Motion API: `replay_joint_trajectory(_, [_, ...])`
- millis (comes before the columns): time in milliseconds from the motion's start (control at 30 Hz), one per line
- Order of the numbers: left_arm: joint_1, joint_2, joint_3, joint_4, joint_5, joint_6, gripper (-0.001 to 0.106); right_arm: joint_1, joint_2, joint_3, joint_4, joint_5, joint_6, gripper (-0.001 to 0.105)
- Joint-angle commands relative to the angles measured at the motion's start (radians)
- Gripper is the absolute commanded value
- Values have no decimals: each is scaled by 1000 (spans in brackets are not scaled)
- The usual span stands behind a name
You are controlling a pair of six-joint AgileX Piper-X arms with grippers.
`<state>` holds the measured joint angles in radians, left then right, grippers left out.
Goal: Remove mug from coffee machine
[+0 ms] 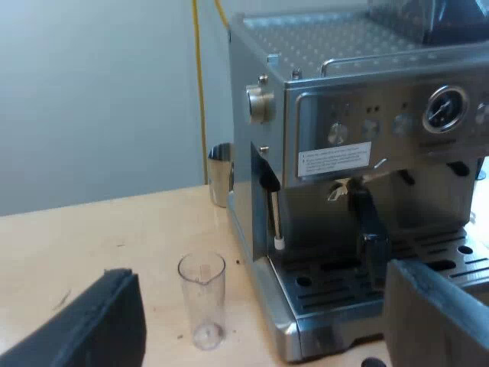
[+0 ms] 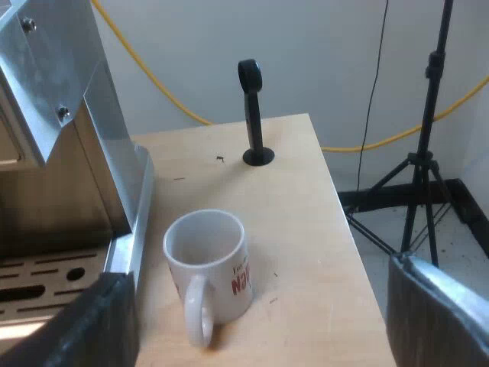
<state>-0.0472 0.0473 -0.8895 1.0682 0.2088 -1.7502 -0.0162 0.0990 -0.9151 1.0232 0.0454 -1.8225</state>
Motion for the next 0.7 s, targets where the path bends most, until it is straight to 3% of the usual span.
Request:
replay_joint_trajectory(33, [1, -37, -5, 41, -15, 3, 66, -2, -63, 30, 6, -5, -13, 69])
replay_joint_trajectory(200, [1, -104, -5, 98, -47, 3, 66, -2, -159, 84, 6, -5, -13, 69])
replay_joint_trajectory(433, [4, -101, -14, 201, -149, 3, 66, -2, -154, 107, 59, 2, -15, 69])
replay_joint_trajectory(700, [4, -101, 64, 174, -228, 3, 66, -2, -154, 142, 66, -1, -15, 69])
